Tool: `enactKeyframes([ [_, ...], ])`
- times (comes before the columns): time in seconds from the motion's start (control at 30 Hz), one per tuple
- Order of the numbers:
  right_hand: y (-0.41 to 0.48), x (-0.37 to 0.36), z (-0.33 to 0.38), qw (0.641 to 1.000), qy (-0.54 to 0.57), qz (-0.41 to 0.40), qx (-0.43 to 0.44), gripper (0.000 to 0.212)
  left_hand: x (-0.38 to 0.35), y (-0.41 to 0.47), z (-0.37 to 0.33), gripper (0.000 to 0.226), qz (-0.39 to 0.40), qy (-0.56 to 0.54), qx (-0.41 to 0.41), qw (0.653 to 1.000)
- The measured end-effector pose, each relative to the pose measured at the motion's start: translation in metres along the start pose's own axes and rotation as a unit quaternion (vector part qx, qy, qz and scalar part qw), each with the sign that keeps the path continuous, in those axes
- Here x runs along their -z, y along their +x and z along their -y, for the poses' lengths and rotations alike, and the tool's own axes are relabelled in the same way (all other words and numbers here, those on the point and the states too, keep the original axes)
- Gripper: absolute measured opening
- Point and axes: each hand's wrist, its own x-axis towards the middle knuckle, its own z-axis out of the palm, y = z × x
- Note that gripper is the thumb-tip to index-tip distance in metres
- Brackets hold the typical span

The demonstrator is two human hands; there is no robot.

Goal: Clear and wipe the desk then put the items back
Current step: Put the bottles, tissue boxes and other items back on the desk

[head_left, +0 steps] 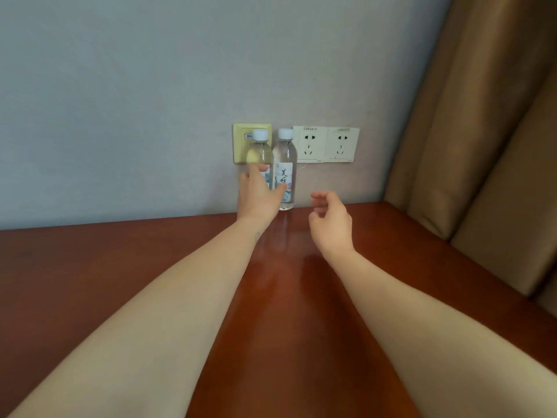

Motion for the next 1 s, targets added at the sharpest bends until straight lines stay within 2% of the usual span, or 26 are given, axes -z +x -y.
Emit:
enactKeyframes([
  [0.2,-0.022,0.077,0.015,0.999,-0.030,-0.037,0.016,0.037,-0.007,-0.042,-0.051,0.029,0.084,-0.012,-0.058,0.995],
  [0.4,-0.050,0.152,0.023,0.997,-0.039,-0.065,0.016,0.037,-0.025,-0.090,-0.112,0.025,0.155,-0.004,-0.110,0.982],
  [0.7,-0.090,0.248,0.035,0.995,-0.034,-0.095,0.007,0.038,-0.048,-0.159,-0.180,0.019,0.220,-0.018,-0.153,0.963],
  [1.0,-0.122,0.296,0.030,0.991,-0.035,-0.121,-0.038,0.035,-0.042,-0.194,-0.210,0.021,0.255,-0.017,-0.167,0.952],
])
